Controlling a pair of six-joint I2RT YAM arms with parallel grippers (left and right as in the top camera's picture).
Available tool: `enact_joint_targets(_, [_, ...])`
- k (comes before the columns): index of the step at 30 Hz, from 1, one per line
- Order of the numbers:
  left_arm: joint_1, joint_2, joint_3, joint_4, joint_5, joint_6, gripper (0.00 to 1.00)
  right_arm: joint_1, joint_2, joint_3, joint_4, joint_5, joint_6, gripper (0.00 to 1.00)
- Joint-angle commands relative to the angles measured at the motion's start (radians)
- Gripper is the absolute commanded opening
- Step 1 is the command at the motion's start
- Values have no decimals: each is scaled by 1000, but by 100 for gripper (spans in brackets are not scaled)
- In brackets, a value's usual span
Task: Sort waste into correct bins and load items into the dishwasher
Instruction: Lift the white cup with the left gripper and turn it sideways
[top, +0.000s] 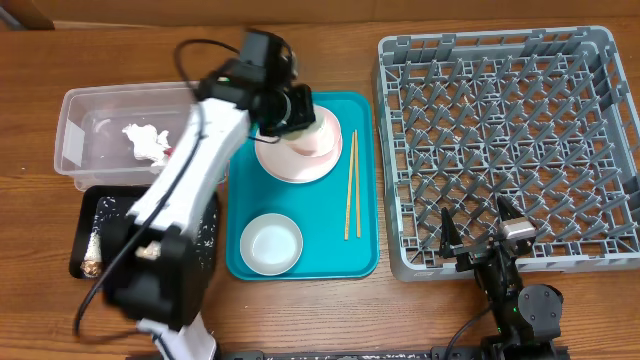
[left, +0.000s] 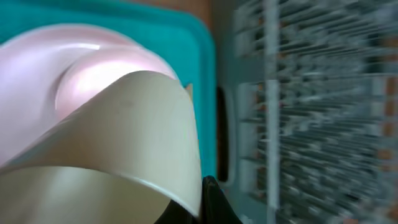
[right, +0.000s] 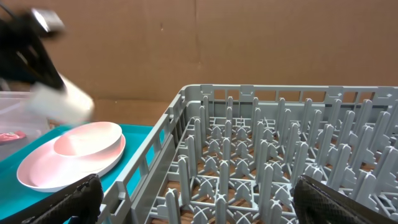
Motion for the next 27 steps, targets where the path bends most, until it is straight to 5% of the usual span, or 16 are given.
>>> enact_joint_targets(1, [73,-95,6,-14,304,68,4,5,-12,-11,5,-1,3,100])
enact_joint_targets(6, [161,-91,6,-14,772,201,4,5,-12,-11,5,-1,3,100])
enact_joint_targets(9, [196,-88,6,-15,884,253,4,5,-12,-11,5,-1,3,100])
enact_joint_targets(27, [181,-88,6,-117,845,351,4,5,-12,-11,5,-1,3,100])
